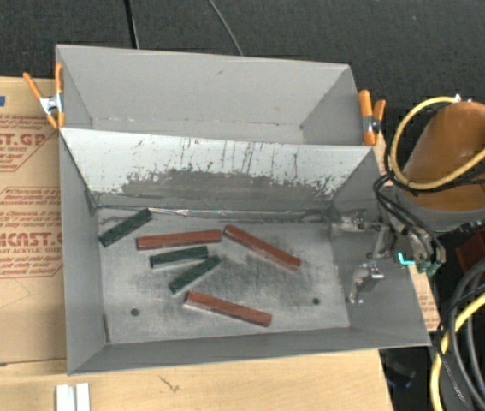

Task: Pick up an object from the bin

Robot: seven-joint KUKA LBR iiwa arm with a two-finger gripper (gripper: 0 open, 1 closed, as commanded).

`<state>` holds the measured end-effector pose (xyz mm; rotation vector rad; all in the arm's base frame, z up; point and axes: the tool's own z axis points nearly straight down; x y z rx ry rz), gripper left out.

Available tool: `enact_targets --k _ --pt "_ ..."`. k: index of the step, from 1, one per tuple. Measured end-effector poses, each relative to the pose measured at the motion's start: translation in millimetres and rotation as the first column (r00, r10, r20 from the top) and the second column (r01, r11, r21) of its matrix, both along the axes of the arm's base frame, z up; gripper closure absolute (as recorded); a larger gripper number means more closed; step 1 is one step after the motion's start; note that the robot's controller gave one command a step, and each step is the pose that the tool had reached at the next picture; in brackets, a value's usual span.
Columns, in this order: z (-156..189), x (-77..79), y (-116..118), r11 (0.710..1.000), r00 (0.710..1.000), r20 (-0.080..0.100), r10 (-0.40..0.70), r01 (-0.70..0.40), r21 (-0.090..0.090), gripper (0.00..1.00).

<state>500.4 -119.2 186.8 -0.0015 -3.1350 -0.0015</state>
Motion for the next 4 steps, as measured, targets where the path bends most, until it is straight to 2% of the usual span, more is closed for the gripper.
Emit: enact_targets --k 1,2,3,4 --pt "4 1.9 0 1.0 1.0 0.008 0.001 -0.001 -0.001 0.0" --pt "-52 27.6 25 0.996 0.996 0.012 0.094 -0.094 -0.003 0.0" --pt "-114 42.4 36 1.0 1.0 0.004 -0.01 0.01 0.0 1.0" --pt "-114 42.4 36 1.0 1.0 0.004 -0.01 0.01 0.0 1.0"
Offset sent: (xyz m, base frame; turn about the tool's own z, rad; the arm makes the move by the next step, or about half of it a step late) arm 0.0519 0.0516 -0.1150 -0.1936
